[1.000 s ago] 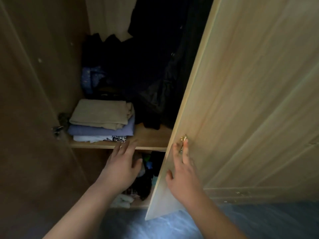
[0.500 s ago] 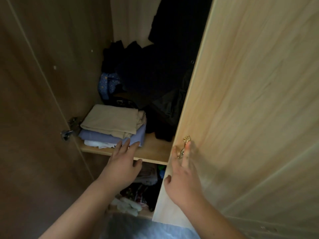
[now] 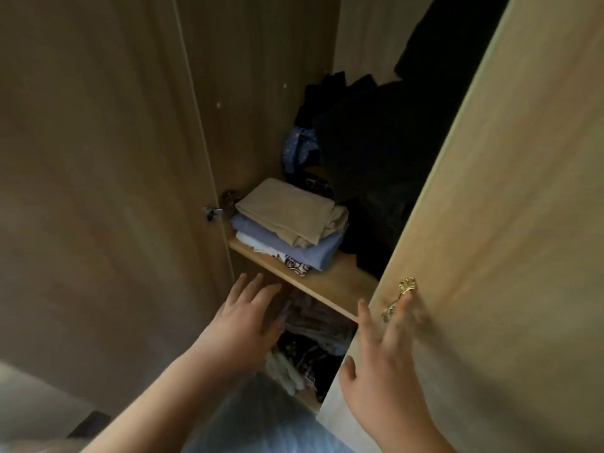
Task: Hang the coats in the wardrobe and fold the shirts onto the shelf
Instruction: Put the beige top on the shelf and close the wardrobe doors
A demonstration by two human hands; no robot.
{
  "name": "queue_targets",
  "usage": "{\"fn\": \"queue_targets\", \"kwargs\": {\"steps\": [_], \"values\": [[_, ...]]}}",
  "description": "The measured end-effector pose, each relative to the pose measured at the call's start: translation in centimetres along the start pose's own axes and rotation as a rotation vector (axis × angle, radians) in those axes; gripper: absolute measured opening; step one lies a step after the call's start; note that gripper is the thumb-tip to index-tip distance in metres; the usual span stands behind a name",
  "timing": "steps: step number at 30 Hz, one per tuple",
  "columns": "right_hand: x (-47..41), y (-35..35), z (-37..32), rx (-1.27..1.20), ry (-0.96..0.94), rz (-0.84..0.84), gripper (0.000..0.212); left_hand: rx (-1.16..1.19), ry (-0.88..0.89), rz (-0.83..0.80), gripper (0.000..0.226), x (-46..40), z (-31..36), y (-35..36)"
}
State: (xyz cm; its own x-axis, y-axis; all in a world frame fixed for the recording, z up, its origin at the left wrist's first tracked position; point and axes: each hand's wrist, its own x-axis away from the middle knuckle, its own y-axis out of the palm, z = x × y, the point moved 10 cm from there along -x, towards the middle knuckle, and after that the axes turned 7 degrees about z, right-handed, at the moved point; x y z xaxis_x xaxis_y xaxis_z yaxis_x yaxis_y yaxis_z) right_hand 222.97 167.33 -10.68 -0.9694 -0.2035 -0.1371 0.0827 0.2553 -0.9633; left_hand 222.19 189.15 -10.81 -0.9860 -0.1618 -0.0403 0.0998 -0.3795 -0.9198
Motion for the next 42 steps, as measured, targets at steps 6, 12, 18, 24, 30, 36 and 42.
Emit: {"fn": "queue_targets", "kwargs": {"steps": [6, 12, 18, 24, 30, 36, 42], "values": [[1.8, -0.7, -7.1, 0.002, -0.176, -0.165, 0.084, -0.034, -0.083, 0.070, 0.067, 4.5, -4.6, -3.8], [3.1, 1.0, -15.9, -0.104, -0.307, -0.255, 0.082, 0.010, -0.111, 0.149, 0.079, 9.2, -9.9, -7.2], [4.7, 3.7, -26.8, -0.172, -0.296, -0.268, 0.079, -0.019, -0.173, 0.172, 0.065, 16.3, -22.1, -12.3], [6.9, 5.1, -36.3, -0.213, -0.327, -0.253, 0.075, 0.126, -0.219, 0.328, 0.049, 19.6, -29.8, -18.3], [7.3, 4.4, -37.1, -0.202, -0.239, -0.205, 0.078, 0.108, -0.096, 0.292, 0.080, 17.0, -30.4, -21.2], [7.9, 3.9, -32.4, -0.198, -0.120, -0.153, 0.080, 0.393, -0.014, 0.276, 0.088, 15.1, -29.4, -20.5], [8.1, 4.0, -26.8, -0.139, -0.013, -0.122, 0.080, 0.435, 0.213, 0.146, 0.092, 16.8, -24.8, -18.4]]}}
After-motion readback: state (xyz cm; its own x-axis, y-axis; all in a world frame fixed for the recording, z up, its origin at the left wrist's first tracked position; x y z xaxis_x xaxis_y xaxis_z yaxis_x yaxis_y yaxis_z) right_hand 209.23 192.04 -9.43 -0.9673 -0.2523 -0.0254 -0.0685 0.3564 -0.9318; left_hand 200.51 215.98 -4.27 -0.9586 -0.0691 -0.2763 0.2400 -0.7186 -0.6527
